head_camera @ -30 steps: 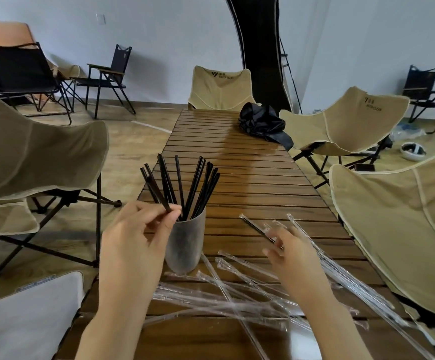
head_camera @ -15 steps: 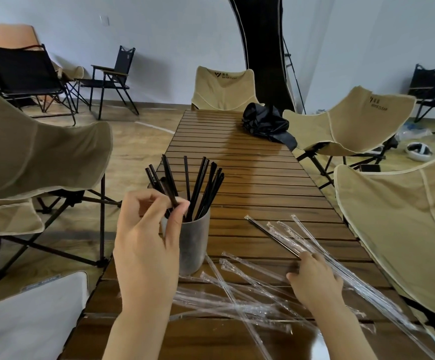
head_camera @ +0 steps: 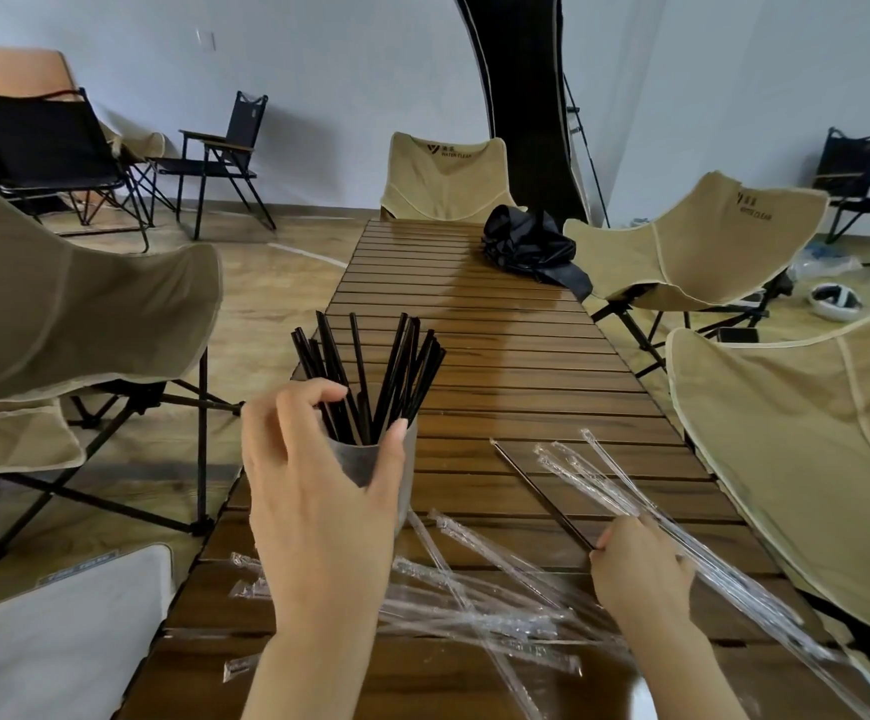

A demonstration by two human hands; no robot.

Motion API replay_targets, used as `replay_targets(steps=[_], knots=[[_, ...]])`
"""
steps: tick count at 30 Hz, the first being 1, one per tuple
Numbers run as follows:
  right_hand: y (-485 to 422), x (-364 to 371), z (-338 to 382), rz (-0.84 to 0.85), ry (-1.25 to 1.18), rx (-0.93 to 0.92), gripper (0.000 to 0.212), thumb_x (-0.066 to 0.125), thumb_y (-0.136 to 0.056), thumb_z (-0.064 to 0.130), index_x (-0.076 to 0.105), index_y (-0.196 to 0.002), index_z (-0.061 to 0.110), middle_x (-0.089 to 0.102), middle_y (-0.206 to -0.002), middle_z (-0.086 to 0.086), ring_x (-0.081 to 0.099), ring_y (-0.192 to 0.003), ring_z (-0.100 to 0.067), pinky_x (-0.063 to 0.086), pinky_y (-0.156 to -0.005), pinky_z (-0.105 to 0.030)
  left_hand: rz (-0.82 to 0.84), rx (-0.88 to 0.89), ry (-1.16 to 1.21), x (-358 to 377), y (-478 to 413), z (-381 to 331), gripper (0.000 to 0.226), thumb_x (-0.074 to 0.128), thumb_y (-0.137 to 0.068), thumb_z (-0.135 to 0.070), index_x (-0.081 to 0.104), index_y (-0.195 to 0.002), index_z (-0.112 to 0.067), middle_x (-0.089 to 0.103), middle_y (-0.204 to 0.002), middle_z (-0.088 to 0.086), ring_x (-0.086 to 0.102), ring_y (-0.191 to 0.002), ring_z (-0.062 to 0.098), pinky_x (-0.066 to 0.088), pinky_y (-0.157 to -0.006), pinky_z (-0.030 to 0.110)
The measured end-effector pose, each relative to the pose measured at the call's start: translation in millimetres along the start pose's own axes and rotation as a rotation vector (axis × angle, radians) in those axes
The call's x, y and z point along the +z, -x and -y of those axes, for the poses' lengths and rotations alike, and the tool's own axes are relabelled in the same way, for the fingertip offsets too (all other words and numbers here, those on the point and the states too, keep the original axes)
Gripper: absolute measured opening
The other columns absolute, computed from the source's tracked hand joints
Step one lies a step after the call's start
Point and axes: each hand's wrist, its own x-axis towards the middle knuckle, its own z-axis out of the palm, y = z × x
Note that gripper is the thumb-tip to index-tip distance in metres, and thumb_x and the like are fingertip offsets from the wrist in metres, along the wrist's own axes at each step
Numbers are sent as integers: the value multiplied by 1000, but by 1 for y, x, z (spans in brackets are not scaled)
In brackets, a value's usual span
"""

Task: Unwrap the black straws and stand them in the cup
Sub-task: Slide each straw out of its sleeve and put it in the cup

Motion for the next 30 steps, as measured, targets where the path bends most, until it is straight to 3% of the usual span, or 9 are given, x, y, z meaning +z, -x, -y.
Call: replay_targets(steps=[2, 4, 6, 8, 10, 16, 21, 25, 30], knots=[[0, -2, 1, 4, -5, -41, 15, 52, -93, 18, 64, -102, 18, 55, -112, 0, 53, -109, -22, 33, -102, -42, -92, 84, 53, -1, 5, -12, 42, 71, -76, -27, 47, -106, -12, 48, -111, 10, 50, -99, 20, 38, -78, 2], [-1, -11, 2, -15, -59, -81, 12, 50, -95, 16, 59, -102, 16, 59, -101, -1, 58, -97, -21, 41, -98, -40, -68, 204, 101, 2, 10, -20, 37, 70, -77, -19, 45, -104, -16, 47, -107, 3, 46, -97, 12, 35, -87, 3], [-3, -25, 1, -88, -208, -129, 5, 49, -95, 12, 53, -96, 14, 62, -87, -4, 62, -78, -22, 52, -77, -38, 84, 322, 121, 5, 15, -26, 34, 66, -79, -18, 43, -104, -21, 39, -105, -11, 41, -95, 1, 36, -90, 6], [-4, -42, -1, -145, -419, -209, 9, 51, -95, 9, 52, -89, 17, 63, -79, -3, 59, -66, -16, 46, -57, -29, 247, 413, 107, 7, 21, -29, 29, 60, -82, -23, 43, -106, -24, 38, -103, -18, 42, -91, -3, 38, -88, 7], [-2, -57, -3, -107, -632, -341, 18, 55, -93, 5, 56, -86, 22, 66, -76, 1, 59, -66, -11, 42, -57, -22, 345, 422, 127, 8, 23, -29, 26, 54, -88, -31, 44, -111, -29, 45, -106, -17, 47, -92, -2, 40, -82, 5], [7, -77, 2, 159, -923, -736, 29, 59, -89, -1, 72, -94, 24, 71, -79, -1, 61, -65, -10, 49, -64, -15, 348, 127, 381, 0, 12, -24, 35, 43, -86, -51, 38, -119, -39, 52, -110, -21, 57, -93, -3, 47, -73, 10], [7, -78, 2, 308, -857, -794, 29, 63, -88, 7, 73, -91, 34, 72, -79, -1, 60, -61, -8, 50, -64, -18, 342, -8, 556, -7, 5, -23, 19, 43, -87, -42, 54, -102, -39, 67, -92, -15, 62, -74, 2, 49, -61, 14], [9, -74, 5, 385, -853, -757, 12, 63, -82, 32, 73, -88, 32, 71, -76, 1, 58, -60, -8, 48, -61, -22, 250, -96, 701, -12, 0, -22, 18, 45, -88, -28, 63, -86, -27, 66, -74, -7, 58, -57, 2, 43, -48, 10], [10, -71, 5, 382, -816, -716, 17, 62, -77, 43, 73, -85, 33, 70, -72, 2, 57, -59, -8, 48, -58, -21, 146, -360, 782, -14, -2, -9, 27, 47, -80, -48, 69, -80, -33, 71, -84, -9, 62, -80, 11, 46, -71, 29]])
